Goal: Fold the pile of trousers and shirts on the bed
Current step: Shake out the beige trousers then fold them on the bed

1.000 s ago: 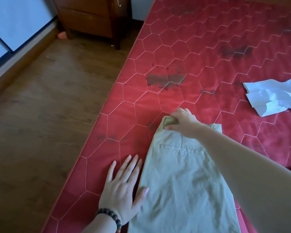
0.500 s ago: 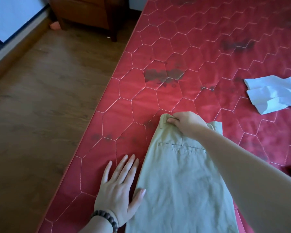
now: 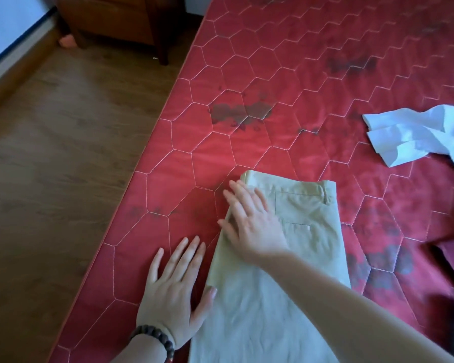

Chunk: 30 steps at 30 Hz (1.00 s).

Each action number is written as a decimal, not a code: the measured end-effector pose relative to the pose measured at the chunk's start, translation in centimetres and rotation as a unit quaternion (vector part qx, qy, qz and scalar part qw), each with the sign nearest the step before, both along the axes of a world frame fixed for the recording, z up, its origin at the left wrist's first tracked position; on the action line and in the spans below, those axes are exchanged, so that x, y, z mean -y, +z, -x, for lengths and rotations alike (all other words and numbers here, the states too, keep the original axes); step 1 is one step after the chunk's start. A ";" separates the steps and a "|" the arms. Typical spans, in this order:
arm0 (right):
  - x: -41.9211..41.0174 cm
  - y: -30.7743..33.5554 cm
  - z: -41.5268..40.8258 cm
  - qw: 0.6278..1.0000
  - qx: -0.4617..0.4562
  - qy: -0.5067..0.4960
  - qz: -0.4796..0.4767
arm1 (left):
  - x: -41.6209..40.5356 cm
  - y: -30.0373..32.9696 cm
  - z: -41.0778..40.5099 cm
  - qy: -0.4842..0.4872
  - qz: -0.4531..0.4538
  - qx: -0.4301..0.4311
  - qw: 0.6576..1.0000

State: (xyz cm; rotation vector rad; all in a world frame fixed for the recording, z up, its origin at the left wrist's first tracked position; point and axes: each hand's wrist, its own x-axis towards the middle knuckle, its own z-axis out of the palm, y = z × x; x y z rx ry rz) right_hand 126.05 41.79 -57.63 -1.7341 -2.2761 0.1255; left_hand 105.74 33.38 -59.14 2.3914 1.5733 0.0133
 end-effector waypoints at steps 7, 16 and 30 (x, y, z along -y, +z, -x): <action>-0.9 0.4 -10.0 0.957 0.185 -0.200 0.104 | -0.1 -0.1 0.1 -0.005 -0.007 -0.020 1.000; 8.9 -0.6 -7.7 0.981 0.142 -0.095 0.097 | 0.0 0.4 -0.2 0.004 -0.021 -0.012 1.000; 21.3 -0.6 -3.6 0.972 0.086 -0.178 0.126 | 0.3 0.9 -0.3 0.019 0.003 -0.026 0.999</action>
